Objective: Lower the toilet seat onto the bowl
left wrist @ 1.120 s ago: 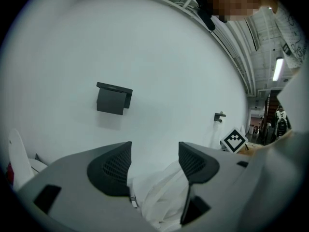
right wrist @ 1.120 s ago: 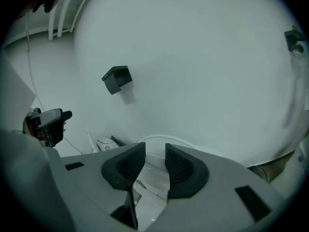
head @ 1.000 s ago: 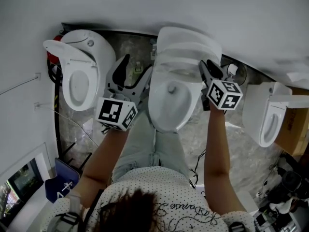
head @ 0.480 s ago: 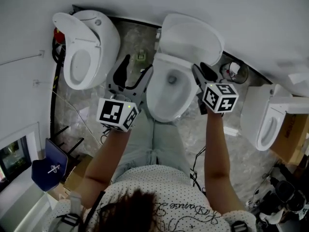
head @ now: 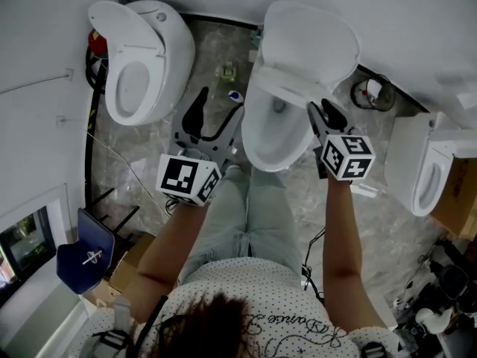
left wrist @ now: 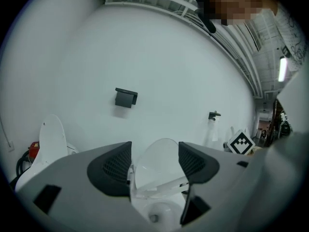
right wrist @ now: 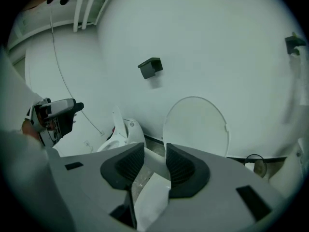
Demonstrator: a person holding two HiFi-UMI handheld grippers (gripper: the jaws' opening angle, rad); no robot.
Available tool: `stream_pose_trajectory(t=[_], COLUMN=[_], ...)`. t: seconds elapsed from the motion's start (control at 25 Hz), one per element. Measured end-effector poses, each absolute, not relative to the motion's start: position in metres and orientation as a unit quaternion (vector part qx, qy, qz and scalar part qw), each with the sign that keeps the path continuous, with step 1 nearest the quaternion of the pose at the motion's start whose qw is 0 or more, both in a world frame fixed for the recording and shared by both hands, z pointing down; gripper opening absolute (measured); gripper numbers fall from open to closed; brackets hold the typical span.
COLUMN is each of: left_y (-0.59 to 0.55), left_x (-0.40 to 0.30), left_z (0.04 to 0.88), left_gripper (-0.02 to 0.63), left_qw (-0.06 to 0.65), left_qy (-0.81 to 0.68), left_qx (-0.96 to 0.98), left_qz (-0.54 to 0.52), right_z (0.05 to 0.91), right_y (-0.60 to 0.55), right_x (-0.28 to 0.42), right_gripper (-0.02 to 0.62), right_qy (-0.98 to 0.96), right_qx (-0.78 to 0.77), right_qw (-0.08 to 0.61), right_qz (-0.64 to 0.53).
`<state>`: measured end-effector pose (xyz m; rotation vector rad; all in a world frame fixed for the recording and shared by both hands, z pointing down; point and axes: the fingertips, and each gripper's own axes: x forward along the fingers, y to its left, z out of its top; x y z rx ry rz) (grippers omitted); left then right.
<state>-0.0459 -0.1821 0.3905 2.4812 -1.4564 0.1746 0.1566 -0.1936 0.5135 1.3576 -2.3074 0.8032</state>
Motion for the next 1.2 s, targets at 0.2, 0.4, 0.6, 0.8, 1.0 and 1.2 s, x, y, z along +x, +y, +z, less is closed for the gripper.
stream_pose_trajectory(t=[0.2, 0.4, 0.6, 0.8, 1.0, 1.2], left_y=[-0.152, -0.126, -0.102, -0.078, -0.077, -0.070], left_x=[-0.078, -0.106, -0.115, -0.102, -0.098, -0.079], left_z=[0.401, 0.412, 0.423, 0.439, 0.447, 0.467], left_gripper=[0.288, 0.288, 0.288, 0.288, 0.288, 0.288], left_qw=[0.134, 0.142, 0.136, 0.136, 0.143, 0.156], left_qy=[-0.476, -0.461, -0.450, -0.449, -0.462, -0.484], left_qx=[0.866, 0.873, 0.879, 0.879, 0.871, 0.857], left_qz=[0.067, 0.072, 0.077, 0.082, 0.088, 0.077], right_z=[0.524, 0.537, 0.552, 0.571, 0.574, 0.586], right_y=[-0.162, -0.134, -0.106, -0.081, -0.073, -0.055], right_x=[0.150, 0.144, 0.139, 0.140, 0.125, 0.119], right_gripper=[0.158, 0.161, 0.163, 0.162, 0.160, 0.149], right_qy=[-0.794, -0.775, -0.766, -0.770, -0.775, -0.786], right_qx=[0.518, 0.552, 0.565, 0.564, 0.551, 0.536], right_qw=[0.167, 0.166, 0.166, 0.160, 0.166, 0.161], right_qz=[0.272, 0.261, 0.256, 0.252, 0.260, 0.263])
